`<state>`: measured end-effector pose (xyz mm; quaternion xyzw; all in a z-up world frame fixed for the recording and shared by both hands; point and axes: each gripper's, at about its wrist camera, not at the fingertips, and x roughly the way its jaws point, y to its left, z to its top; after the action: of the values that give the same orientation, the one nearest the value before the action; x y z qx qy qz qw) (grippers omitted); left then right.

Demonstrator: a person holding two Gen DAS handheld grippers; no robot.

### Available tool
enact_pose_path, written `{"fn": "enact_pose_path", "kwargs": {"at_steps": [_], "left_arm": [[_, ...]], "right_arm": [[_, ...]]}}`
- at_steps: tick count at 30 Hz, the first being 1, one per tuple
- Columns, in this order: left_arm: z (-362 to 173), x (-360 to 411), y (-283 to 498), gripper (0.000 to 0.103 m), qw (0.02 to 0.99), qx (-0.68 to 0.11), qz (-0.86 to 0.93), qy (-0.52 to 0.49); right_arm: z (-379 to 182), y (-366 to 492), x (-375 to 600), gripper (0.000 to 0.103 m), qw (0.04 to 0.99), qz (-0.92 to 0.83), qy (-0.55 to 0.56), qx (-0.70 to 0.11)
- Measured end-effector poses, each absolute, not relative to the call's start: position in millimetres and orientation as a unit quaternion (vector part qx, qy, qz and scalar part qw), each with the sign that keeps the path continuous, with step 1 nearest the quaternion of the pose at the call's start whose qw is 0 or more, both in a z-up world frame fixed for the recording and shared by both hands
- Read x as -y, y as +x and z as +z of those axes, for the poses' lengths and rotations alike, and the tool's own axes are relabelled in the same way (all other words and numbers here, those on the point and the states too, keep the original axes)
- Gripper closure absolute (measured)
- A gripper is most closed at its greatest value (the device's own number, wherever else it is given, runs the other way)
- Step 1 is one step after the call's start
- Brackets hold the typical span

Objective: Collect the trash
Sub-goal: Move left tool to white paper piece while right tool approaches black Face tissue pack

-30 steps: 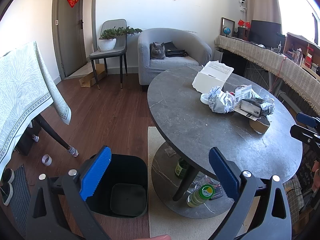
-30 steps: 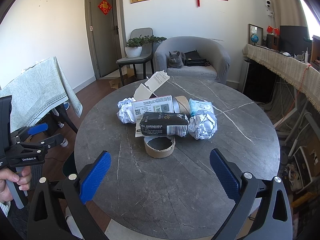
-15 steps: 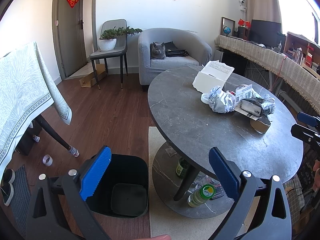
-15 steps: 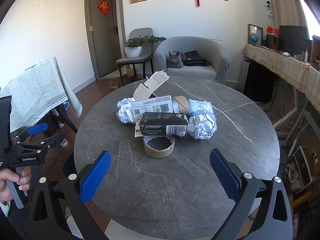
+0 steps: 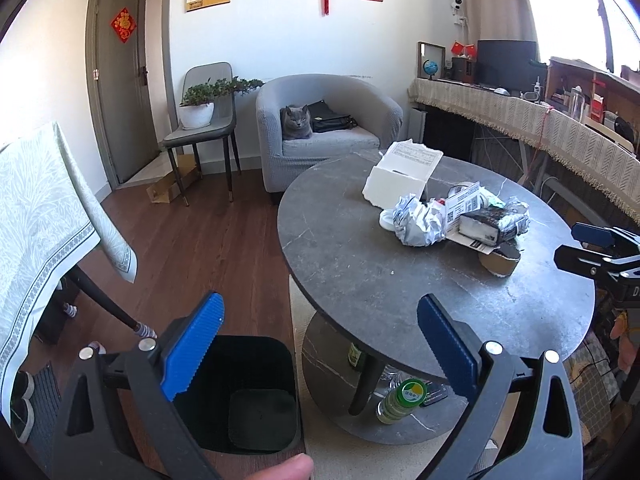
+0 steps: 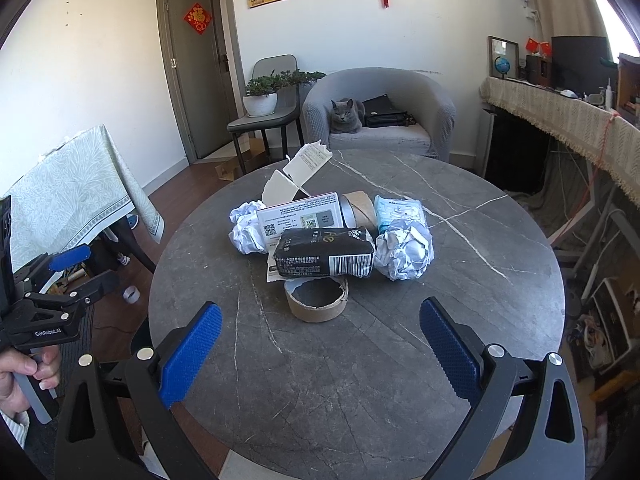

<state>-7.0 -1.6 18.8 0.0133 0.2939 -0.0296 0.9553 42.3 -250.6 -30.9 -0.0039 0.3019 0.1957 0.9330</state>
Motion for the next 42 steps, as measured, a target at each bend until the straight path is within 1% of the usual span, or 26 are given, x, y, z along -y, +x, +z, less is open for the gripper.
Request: {"fn": "enact_pose_path", "kwargs": {"at_steps": [6, 8, 10, 14, 15, 16, 19, 27, 36, 42], "left_arm": [[32.7, 0.5, -1.6, 0.006, 0.956, -0.283, -0.077, -0.012], [35.6, 1.8, 3.2, 0.01, 0.955, -0.285, -0.087, -0.013], [38.6, 4.9, 11.5, 0.019, 0.953, -0.287, -0.099, -0.007], [45.4, 14.5, 30.7, 0.021, 0.951, -0.281, -0.129, -0.001], [45.1, 16.8, 35.3, 0.024, 0.95, -0.282, -0.137, -0.002], [44.3, 20.0, 40.9, 0.029, 0.947, -0.287, -0.147, -0.004], [38.6, 28.0, 52.7, 0.037, 0.938, -0.296, -0.18, -0.01], [21.6, 44.7, 67.1, 0.041, 0.918, -0.302, -0.257, -0.007], [22.5, 36.1, 87.4, 0.043, 0.911, -0.305, -0.271, -0.054], [23.0, 41.1, 94.4, 0.043, 0.907, -0.31, -0.283, -0.045]], "right_arm": [[-28.3, 43.0, 249.3, 0.003, 0.932, 0.207, -0.004, -0.297], [-26.5, 44.2, 247.8, 0.003, 0.931, 0.213, -0.002, -0.296], [-24.6, 45.9, 245.9, 0.003, 0.93, 0.219, 0.001, -0.295], [-23.6, 50.4, 244.1, 0.003, 0.929, 0.222, 0.004, -0.296], [-23.8, 51.5, 244.1, 0.003, 0.929, 0.222, 0.004, -0.296], [-24.0, 52.7, 244.4, 0.003, 0.929, 0.221, 0.003, -0.296], [-26.2, 57.4, 244.3, 0.003, 0.928, 0.221, 0.001, -0.3], [-32.1, 75.8, 247.1, 0.004, 0.919, 0.238, 0.017, -0.314], [-37.0, 95.5, 235.3, 0.008, 0.909, 0.255, 0.016, -0.33], [-41.7, 106.2, 238.8, 0.008, 0.909, 0.245, 0.022, -0.337]]}}
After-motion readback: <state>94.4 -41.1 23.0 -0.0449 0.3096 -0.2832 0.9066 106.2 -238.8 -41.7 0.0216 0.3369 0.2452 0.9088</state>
